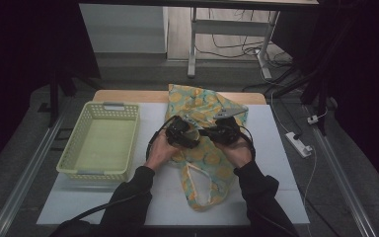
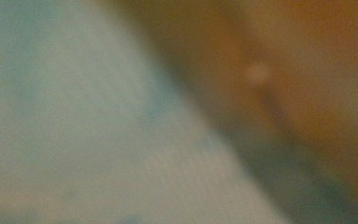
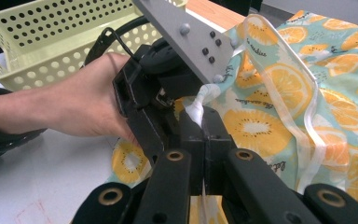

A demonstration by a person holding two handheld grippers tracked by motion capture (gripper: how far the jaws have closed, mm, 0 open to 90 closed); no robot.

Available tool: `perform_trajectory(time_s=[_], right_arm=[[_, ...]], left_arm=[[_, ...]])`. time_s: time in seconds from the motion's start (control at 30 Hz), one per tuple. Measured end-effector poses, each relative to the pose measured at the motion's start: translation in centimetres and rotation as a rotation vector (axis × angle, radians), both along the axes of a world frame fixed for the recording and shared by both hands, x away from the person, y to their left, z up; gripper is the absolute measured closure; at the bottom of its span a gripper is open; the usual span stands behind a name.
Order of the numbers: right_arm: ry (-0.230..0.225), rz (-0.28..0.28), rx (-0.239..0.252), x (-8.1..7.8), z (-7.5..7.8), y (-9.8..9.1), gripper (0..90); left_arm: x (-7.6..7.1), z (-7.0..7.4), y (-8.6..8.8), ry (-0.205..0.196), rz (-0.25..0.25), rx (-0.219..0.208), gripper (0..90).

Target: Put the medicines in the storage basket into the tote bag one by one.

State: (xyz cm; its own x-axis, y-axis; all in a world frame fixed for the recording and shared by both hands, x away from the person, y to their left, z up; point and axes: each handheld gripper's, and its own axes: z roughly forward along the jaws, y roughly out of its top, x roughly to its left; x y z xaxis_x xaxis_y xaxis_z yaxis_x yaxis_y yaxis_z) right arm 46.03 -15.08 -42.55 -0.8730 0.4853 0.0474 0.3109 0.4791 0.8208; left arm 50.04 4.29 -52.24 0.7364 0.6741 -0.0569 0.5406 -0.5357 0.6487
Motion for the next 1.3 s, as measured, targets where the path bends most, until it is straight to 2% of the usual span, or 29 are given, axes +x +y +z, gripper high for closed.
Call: perform_trajectory(time_s=[0.2,0.3,0.57,0.8,1.0,1.3], right_arm=[[0.006,-0.002,-0.004,0.1,-0.2,0.0,89.6],[0.005,-0.003,-0.001,0.1,-0.2,-0.1,89.7],[0.003,-0.008,0.004,0.2,-0.1,-0.3,89.7],[0.0,-0.006,0.008,0.2,0.0,-0.3,89.6],[-0.002,-0.005,0.007,0.1,0.1,-0.4,89.6],[-0.003,-0.002,0.011,0.0,0.3,-0.3,89.6]], left_arm=[[0.0,-0.2,0.1,0.007,0.009,-0.014,19.2],[-0.2,0.3,0.3,0.006,0.003,-0.042,15.7],[-1.1,1.8,0.5,0.003,-0.017,-0.058,9.3],[-2.6,3.0,0.7,0.008,-0.047,-0.105,3.3],[-3.8,4.0,1.2,0.029,-0.091,-0.187,0.0],[-5.5,4.6,2.0,0.033,-0.14,-0.231,0.0]])
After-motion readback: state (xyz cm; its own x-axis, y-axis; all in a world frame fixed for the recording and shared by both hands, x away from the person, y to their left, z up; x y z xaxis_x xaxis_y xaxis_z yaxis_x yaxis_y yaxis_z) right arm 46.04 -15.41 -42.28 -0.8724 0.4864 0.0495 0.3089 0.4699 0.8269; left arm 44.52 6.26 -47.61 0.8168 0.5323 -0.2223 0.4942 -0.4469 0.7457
